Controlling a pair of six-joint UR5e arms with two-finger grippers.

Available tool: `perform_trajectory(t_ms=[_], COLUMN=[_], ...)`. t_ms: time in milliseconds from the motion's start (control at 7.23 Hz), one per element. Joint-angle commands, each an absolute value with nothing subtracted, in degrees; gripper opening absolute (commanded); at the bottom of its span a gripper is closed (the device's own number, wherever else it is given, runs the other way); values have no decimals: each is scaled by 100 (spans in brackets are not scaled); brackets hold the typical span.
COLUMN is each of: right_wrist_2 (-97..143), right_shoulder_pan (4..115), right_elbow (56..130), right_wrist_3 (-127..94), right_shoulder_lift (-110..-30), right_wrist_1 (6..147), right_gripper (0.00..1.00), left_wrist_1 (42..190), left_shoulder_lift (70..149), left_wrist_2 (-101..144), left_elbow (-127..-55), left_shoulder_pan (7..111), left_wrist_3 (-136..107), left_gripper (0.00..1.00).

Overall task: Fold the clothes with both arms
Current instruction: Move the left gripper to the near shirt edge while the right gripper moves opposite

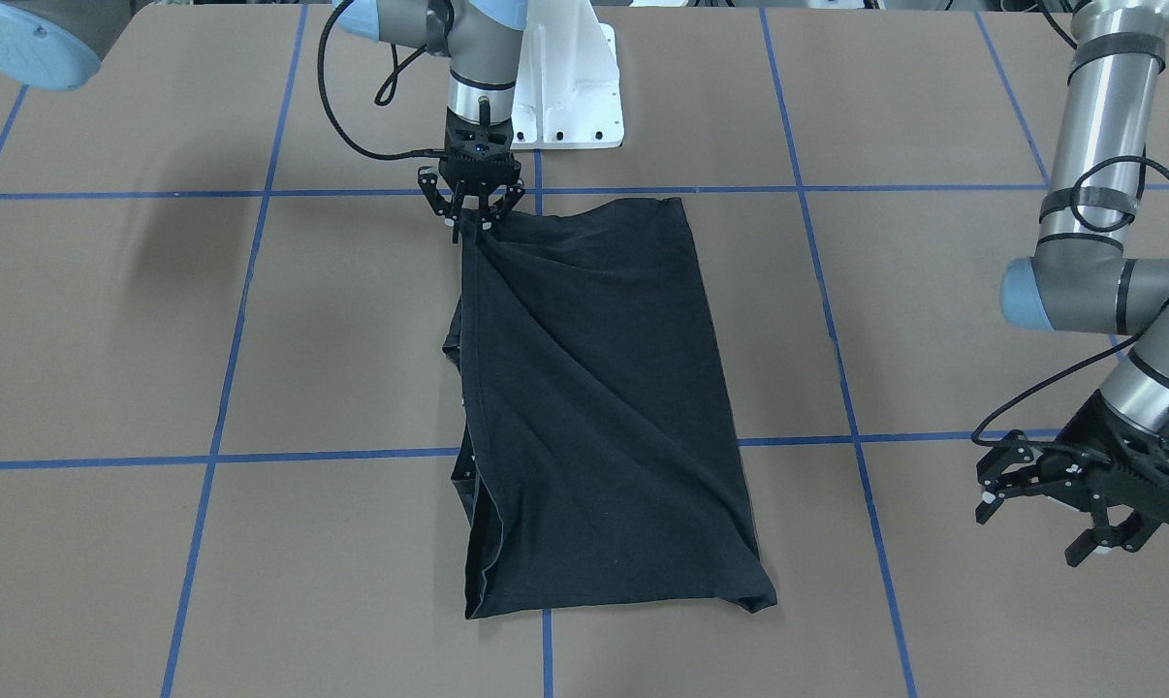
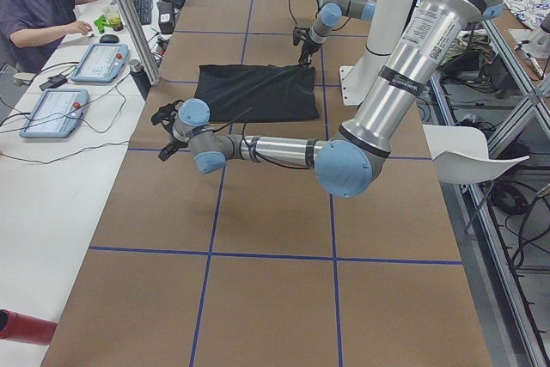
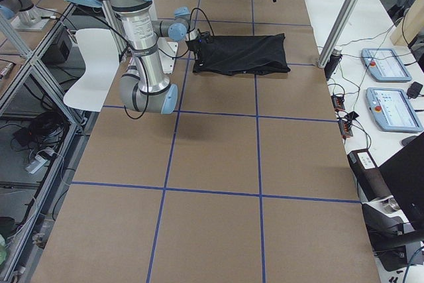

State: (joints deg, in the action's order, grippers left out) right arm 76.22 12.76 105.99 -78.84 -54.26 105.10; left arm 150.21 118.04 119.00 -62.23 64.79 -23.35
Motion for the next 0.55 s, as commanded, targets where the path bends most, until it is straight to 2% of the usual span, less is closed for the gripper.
perform_trajectory(t_ms=[0, 415], right_wrist_2=[7987, 8077], right_shoulder_pan=[1992, 2153], right_elbow=[10600, 10827], right_wrist_3=[-7489, -7777], right_shoulder_lift=[-5072, -5412], right_wrist_1=[10485, 9707], right_gripper=[100, 100], left_wrist_1=[15021, 14986], left_shoulder_lift=[11812, 11577], left_wrist_2=[11900, 11517], left_elbow=[-6284, -7422], left_shoulder_pan=[6478, 5989], left_wrist_3=[-2564, -4861], left_gripper=[100, 100])
